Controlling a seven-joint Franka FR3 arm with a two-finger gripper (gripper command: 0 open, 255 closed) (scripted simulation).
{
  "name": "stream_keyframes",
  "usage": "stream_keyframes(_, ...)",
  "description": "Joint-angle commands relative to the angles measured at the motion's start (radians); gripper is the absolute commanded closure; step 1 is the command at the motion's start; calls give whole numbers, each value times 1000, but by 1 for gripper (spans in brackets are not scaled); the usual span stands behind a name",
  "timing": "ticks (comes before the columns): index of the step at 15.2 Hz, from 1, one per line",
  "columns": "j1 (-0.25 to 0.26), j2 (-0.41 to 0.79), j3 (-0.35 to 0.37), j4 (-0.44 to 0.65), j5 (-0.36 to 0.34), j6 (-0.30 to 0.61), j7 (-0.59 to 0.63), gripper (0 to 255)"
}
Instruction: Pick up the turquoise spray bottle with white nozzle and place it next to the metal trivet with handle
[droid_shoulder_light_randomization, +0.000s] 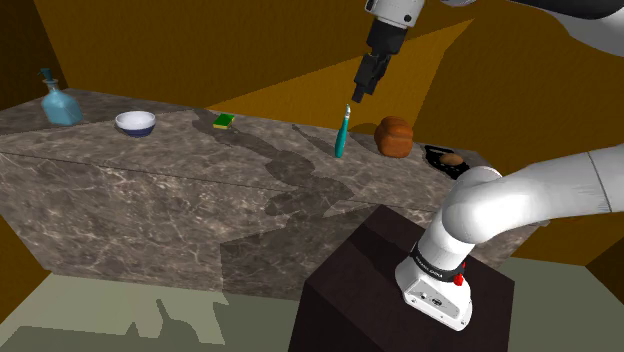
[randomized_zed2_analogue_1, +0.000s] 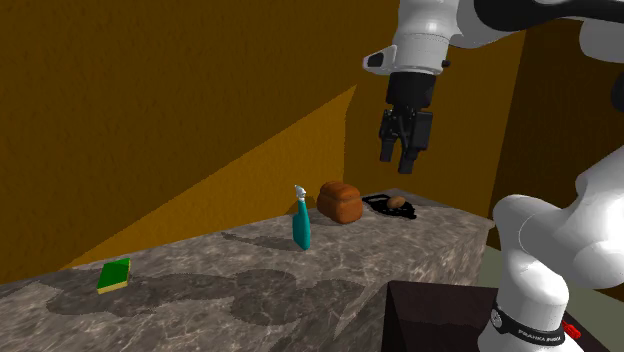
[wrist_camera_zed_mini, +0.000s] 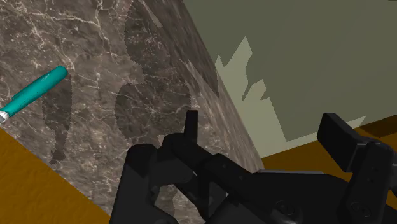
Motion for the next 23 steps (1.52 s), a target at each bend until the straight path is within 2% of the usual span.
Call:
stream_keyframes(1,0,0,0,0,0,0,0,0)
stream_keyframes(12,-120,291,-63,59,-77,213,68,0)
stream_keyframes(23,-222,601,-143,213,-129,353,142,0)
